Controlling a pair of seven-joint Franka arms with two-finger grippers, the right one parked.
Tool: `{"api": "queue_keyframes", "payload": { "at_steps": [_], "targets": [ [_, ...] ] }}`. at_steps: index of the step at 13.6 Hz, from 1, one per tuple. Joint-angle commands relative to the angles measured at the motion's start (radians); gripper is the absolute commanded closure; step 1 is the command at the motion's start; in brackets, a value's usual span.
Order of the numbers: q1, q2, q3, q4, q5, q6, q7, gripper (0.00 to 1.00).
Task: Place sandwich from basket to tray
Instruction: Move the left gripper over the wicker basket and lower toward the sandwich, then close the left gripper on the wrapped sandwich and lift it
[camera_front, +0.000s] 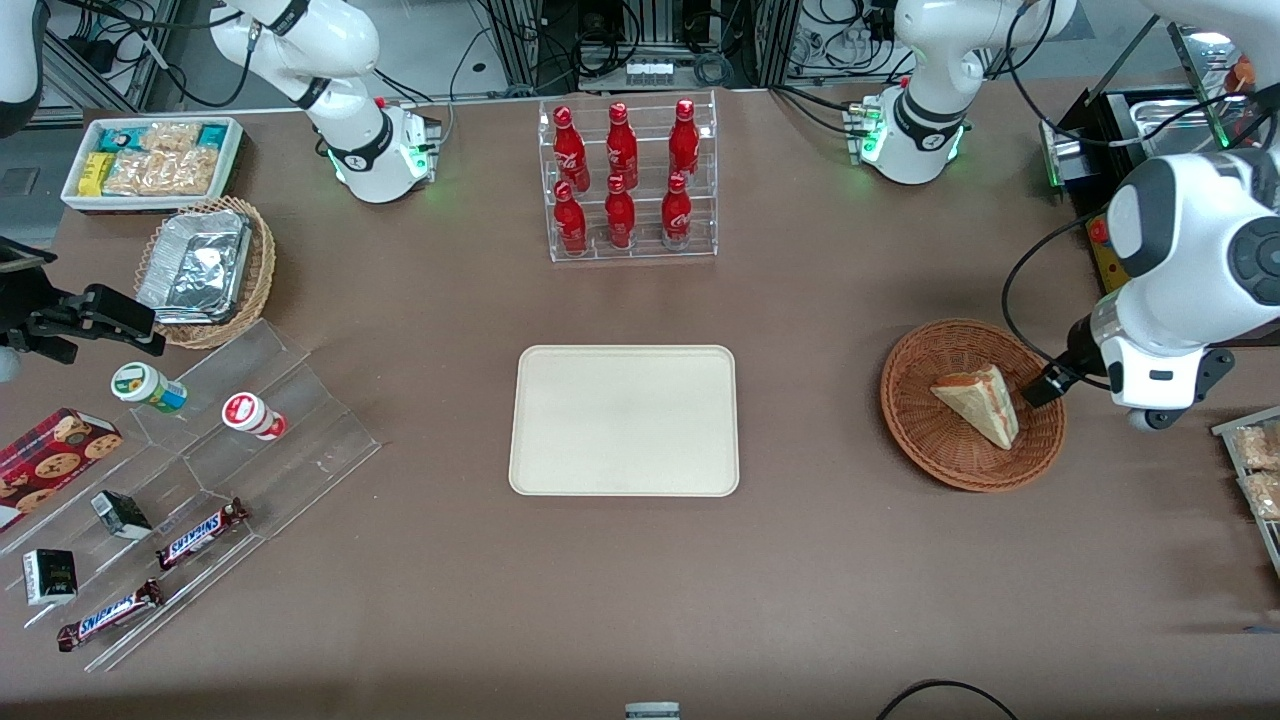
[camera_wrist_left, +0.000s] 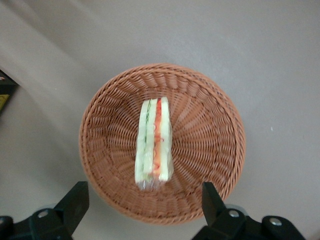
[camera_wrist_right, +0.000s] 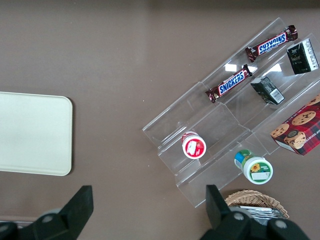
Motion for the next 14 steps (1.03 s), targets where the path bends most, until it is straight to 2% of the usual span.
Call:
{"api": "queue_keyframes", "payload": {
  "at_steps": [1,9,14],
  "targets": [
    [0.024,-0.050,-0.002,-0.160,0.006,0.181,-0.078,0.00],
    [0.012,0.054,0.000,-0.295,-0.005,0.504,-0.217,0.00],
    [0.007,0.057,0.000,-0.350,0.001,0.547,-0.215,0.00]
  ]
}}
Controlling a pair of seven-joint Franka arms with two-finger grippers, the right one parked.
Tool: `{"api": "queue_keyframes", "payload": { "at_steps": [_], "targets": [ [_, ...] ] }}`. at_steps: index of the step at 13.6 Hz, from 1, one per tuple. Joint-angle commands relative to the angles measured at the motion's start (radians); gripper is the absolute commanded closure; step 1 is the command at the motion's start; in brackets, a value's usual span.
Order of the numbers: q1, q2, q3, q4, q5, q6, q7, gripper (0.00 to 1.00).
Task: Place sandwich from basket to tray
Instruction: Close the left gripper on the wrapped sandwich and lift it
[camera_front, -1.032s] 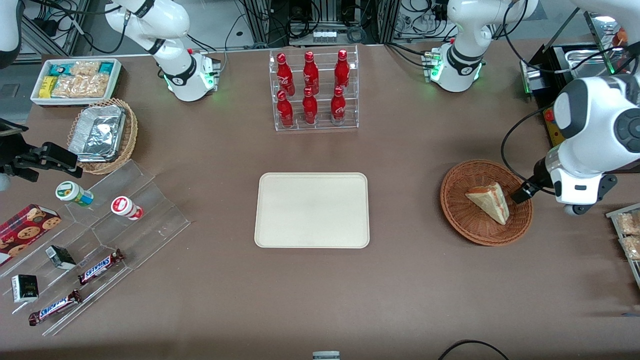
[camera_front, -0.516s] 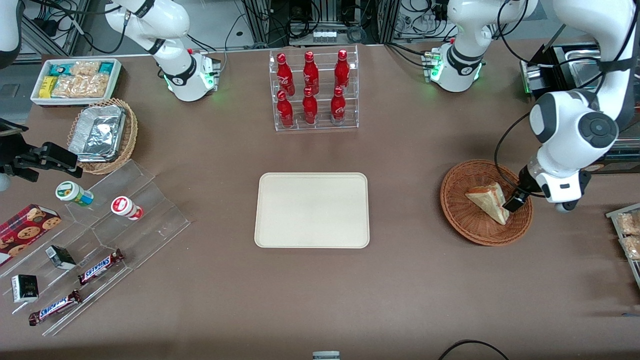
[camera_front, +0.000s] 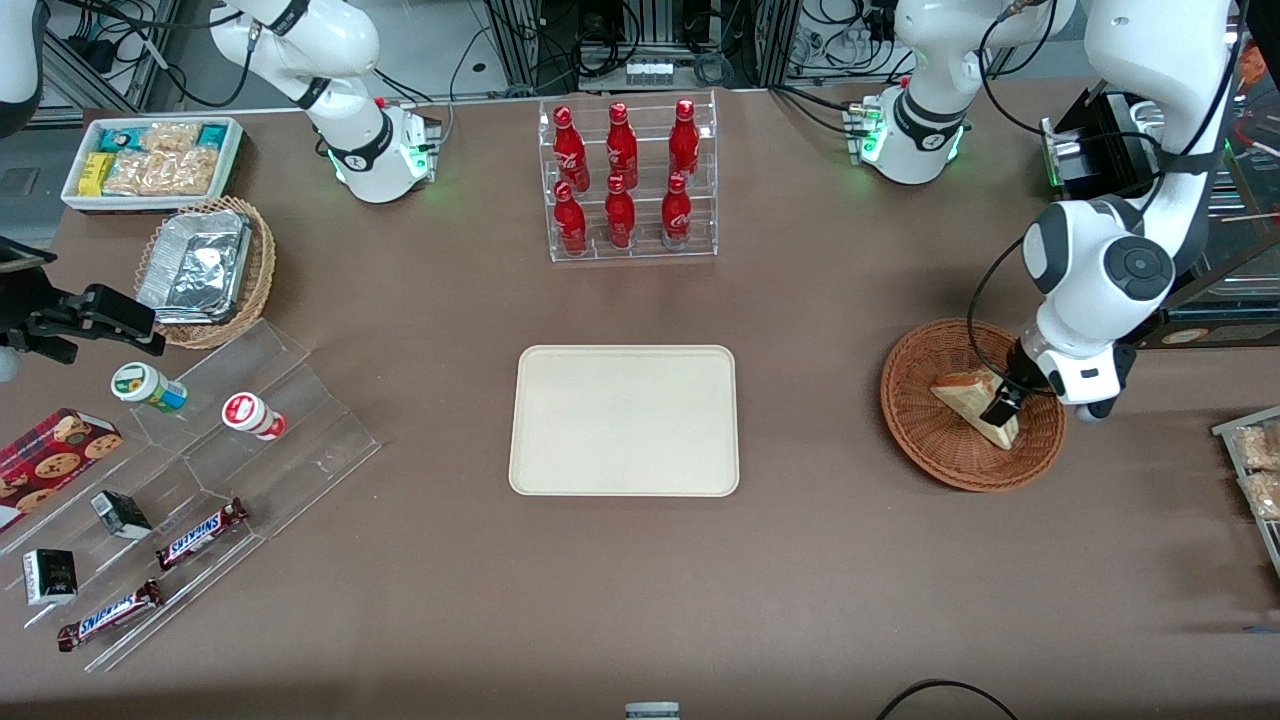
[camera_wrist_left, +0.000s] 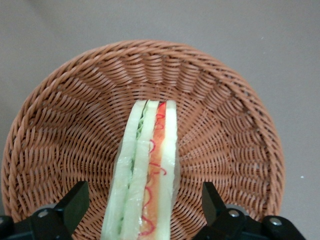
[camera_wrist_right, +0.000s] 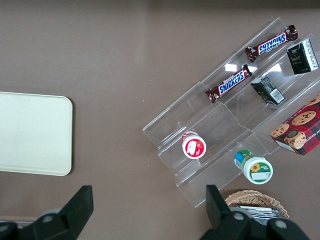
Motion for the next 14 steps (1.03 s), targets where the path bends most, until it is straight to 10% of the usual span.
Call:
{"api": "queue_keyframes", "payload": {
  "at_steps": [1,6,10,14],
  "targets": [
    [-0.013,-0.014,-0.003,-0.032,0.004,0.019,-0.020,0.00],
    [-0.021,-0.026,-0.001,-0.064,0.005,0.008,-0.017,0.02],
    [-0.019,-0.034,-0.001,-0.052,0.005,-0.018,-0.004,0.90],
    [-0.044,-0.118,-0.015,0.017,0.014,-0.208,0.000,0.98]
  ]
}}
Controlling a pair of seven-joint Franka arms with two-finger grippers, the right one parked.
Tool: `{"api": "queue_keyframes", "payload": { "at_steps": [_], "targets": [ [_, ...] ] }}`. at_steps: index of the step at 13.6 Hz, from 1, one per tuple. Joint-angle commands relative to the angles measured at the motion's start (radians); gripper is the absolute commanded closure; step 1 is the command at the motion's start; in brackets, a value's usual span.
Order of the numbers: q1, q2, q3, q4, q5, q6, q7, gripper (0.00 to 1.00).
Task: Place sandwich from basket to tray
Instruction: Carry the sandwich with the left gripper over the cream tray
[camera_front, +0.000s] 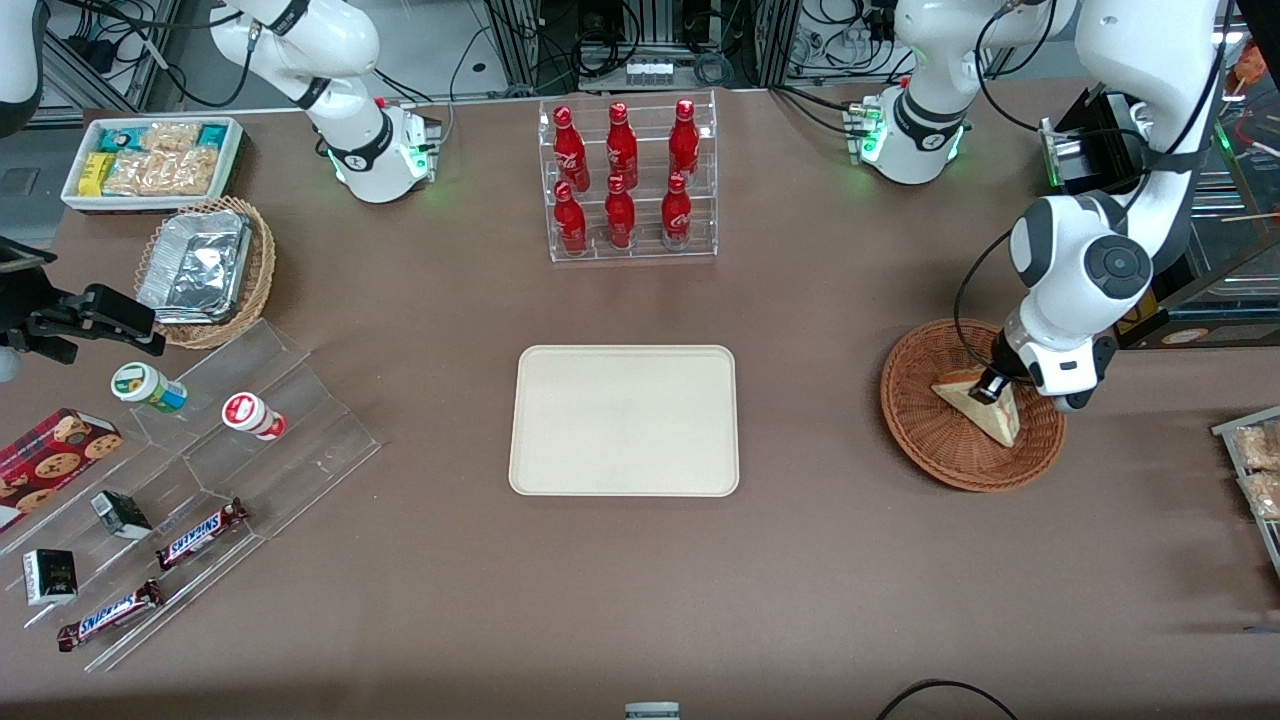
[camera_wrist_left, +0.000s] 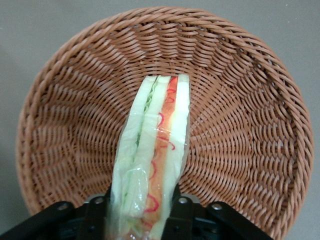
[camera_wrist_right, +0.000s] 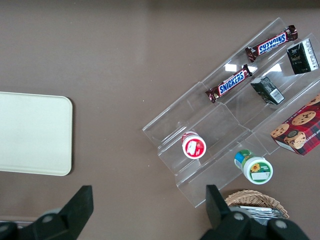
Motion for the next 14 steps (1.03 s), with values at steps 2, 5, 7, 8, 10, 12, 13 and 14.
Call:
{"api": "queue_keyframes", "payload": {
  "at_steps": [2,5,7,8,10,12,13,14],
  "targets": [
    [-0.083,-0.119,-0.008,0.119,0.012,-0.276,-0.006,0.99],
    [-0.193,-0.127,-0.010,0.329,0.009,-0.538,-0.015,0.99],
    [-0.295,-0.122,-0.010,0.429,0.002,-0.614,-0.021,0.99],
    [-0.349,-0.118,-0.010,0.451,0.002,-0.621,-0.020,0.98],
    [-0.452,-0.104,-0.010,0.464,0.008,-0.605,-0.006,0.98],
    [-0.562,-0.034,-0.010,0.532,0.008,-0.595,-0.012,0.98],
    [-0.604,0.008,-0.010,0.570,0.009,-0.592,-0.018,0.98],
    [-0.636,0.063,-0.010,0.618,0.008,-0.585,-0.018,0.98]
  ]
}}
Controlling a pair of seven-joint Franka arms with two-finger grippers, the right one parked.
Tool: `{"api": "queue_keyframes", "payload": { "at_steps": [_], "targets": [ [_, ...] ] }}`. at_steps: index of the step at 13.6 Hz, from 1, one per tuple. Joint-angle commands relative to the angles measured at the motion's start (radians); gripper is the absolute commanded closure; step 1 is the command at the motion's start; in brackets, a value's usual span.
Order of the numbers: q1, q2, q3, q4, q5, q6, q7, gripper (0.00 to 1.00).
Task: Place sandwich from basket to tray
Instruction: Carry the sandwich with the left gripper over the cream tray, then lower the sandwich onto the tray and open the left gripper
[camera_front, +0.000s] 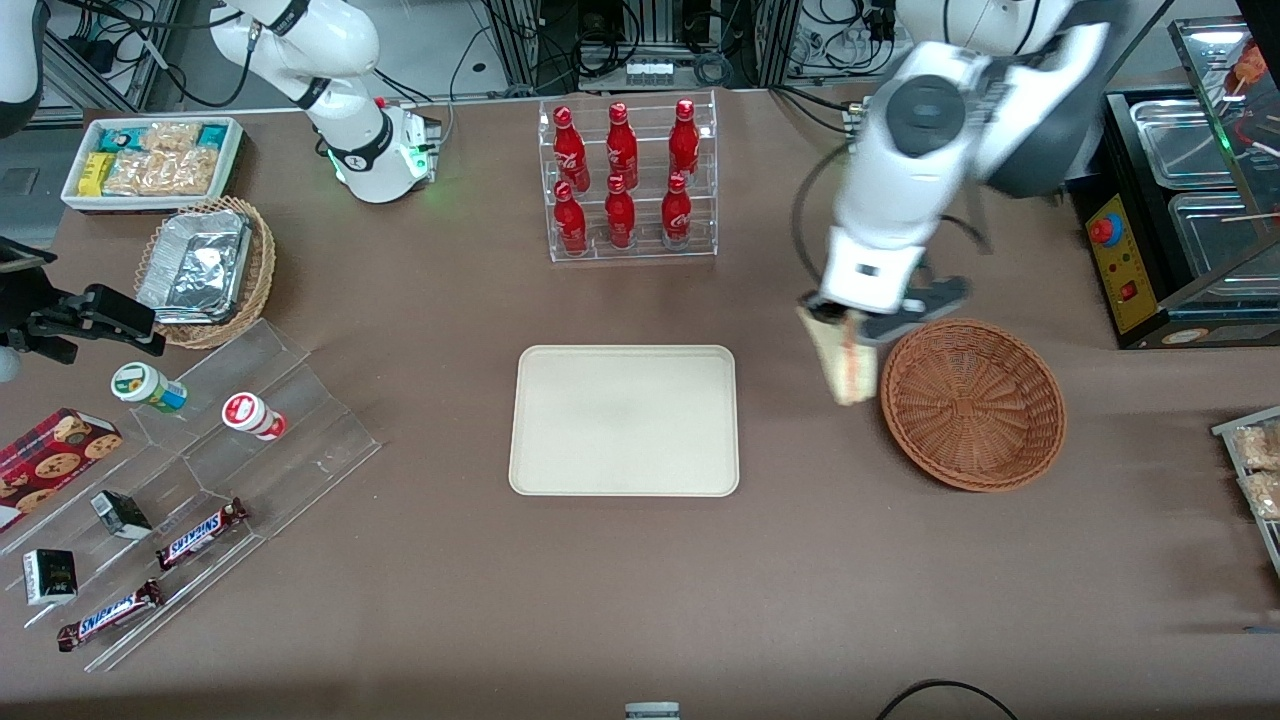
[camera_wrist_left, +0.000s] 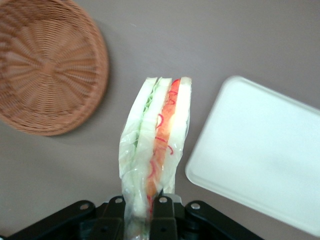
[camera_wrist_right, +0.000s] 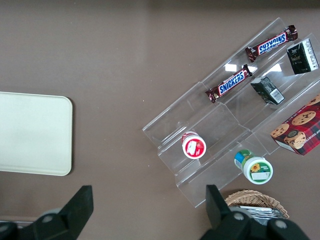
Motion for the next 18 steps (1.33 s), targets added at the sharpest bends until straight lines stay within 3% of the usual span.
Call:
{"api": "queue_keyframes", "payload": {
  "at_steps": [1,3,5,9,11,18],
  "targets": [
    [-0.100,0.194,0.017,0.184,0.010,0.008,-0.011,0.98],
    [-0.178,0.336,0.023,0.302,0.015,0.013,-0.022,0.98],
    [-0.189,0.419,0.021,0.355,0.037,0.018,-0.045,0.98],
    [-0.227,0.508,0.021,0.363,0.054,0.143,-0.045,0.98],
    [-0.229,0.543,0.020,0.361,0.112,0.181,-0.048,0.98],
    [-0.243,0.637,0.026,0.366,0.134,0.261,-0.065,0.98]
  ]
}}
